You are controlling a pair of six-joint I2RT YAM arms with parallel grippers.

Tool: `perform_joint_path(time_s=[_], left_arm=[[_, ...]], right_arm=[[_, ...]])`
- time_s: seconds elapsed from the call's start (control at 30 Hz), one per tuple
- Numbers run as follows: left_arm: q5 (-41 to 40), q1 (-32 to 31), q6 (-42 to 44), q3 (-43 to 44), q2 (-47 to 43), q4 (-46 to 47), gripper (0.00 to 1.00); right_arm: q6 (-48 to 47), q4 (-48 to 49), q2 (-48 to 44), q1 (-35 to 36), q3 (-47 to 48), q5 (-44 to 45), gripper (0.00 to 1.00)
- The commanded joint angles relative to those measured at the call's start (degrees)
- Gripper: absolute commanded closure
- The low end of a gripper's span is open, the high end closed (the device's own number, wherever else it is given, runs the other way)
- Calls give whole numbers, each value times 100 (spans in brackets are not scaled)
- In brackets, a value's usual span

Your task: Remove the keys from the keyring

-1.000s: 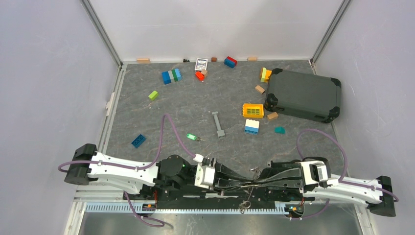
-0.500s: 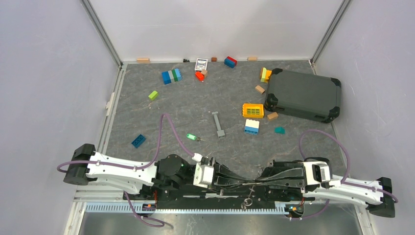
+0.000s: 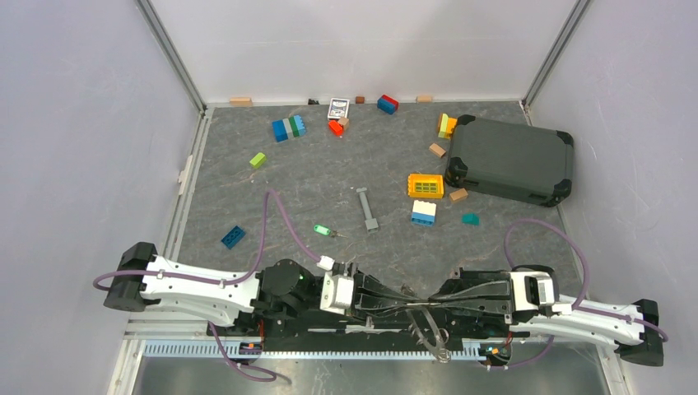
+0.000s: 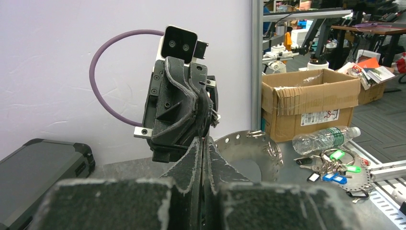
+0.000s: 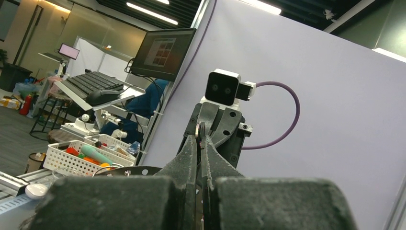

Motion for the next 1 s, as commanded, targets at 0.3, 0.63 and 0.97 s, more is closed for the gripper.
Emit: perform_joint_path(time_s=[0.3,0.63,0.97], left_arm=[[-150,-13,-29,-174,-217,363,98],[-322,-14,-18,-322,-406,549,98],[-378,-15,9,-366,-555,551,98]], right_arm=[[64,817,-101,-2,-198,351,100],[209,1265,-89,-3,-451,337,100],[309,1465,-169,-3,-644,393,100]])
